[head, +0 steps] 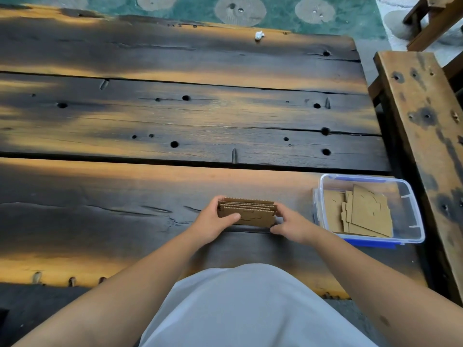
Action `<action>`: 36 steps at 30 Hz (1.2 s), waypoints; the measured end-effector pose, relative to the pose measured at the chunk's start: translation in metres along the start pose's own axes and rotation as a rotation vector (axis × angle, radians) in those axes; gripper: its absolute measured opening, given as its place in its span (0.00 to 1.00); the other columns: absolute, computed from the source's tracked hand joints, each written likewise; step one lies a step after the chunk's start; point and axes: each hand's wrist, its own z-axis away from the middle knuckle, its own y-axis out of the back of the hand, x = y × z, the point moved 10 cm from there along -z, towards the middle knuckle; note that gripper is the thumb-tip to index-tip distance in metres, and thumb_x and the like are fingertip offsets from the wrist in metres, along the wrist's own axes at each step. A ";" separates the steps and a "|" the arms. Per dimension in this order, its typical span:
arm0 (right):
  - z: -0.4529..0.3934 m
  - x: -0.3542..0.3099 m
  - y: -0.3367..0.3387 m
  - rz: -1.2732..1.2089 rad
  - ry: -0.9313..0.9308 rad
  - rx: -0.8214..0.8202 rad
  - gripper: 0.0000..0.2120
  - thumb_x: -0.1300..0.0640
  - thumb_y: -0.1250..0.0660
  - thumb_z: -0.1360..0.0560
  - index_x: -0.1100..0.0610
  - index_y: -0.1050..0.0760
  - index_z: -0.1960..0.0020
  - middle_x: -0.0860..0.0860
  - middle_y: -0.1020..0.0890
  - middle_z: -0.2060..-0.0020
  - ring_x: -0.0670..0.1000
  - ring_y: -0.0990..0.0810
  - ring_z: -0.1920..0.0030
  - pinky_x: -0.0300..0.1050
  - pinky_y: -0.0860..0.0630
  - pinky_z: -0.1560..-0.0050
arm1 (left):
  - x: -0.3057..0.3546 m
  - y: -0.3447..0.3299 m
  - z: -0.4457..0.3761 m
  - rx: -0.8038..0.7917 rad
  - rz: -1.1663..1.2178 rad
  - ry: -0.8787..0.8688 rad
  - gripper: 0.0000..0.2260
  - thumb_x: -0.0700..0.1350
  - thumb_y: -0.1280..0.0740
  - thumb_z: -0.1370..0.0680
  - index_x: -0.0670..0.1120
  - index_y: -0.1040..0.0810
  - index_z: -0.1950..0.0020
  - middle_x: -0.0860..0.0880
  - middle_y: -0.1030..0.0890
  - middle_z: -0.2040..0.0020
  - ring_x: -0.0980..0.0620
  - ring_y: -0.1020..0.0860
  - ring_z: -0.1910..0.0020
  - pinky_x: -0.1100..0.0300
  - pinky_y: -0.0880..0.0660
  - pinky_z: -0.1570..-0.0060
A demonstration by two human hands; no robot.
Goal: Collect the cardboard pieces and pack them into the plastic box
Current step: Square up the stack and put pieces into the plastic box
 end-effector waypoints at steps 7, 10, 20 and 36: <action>0.002 0.000 0.005 0.137 0.008 0.234 0.38 0.54 0.30 0.25 0.44 0.49 0.23 0.51 0.26 0.31 0.54 0.26 0.34 0.51 0.27 0.35 | -0.004 0.001 -0.003 0.028 -0.186 -0.007 0.34 0.45 0.28 0.25 0.53 0.41 0.24 0.54 0.29 0.33 0.53 0.29 0.37 0.61 0.32 0.40; 0.000 0.006 0.001 0.165 -0.015 0.227 0.28 0.51 0.31 0.24 0.48 0.39 0.28 0.50 0.23 0.36 0.54 0.24 0.37 0.51 0.26 0.38 | -0.006 0.003 -0.005 0.018 -0.229 -0.035 0.23 0.44 0.29 0.24 0.49 0.31 0.31 0.48 0.23 0.37 0.50 0.24 0.41 0.62 0.31 0.43; 0.013 -0.005 0.018 0.159 0.081 0.382 0.23 0.55 0.37 0.21 0.51 0.36 0.28 0.49 0.26 0.35 0.51 0.27 0.37 0.50 0.28 0.36 | 0.008 0.007 -0.010 0.033 -0.071 -0.139 0.17 0.47 0.25 0.28 0.63 0.27 0.46 0.59 0.20 0.49 0.58 0.22 0.49 0.60 0.25 0.45; 0.047 -0.035 0.065 0.069 0.213 0.523 0.04 0.58 0.35 0.22 0.49 0.26 0.54 0.46 0.21 0.64 0.43 0.26 0.67 0.41 0.29 0.63 | 0.026 0.006 -0.011 0.015 -0.025 -0.167 0.06 0.48 0.30 0.23 0.61 0.22 0.55 0.60 0.20 0.59 0.63 0.23 0.59 0.68 0.29 0.58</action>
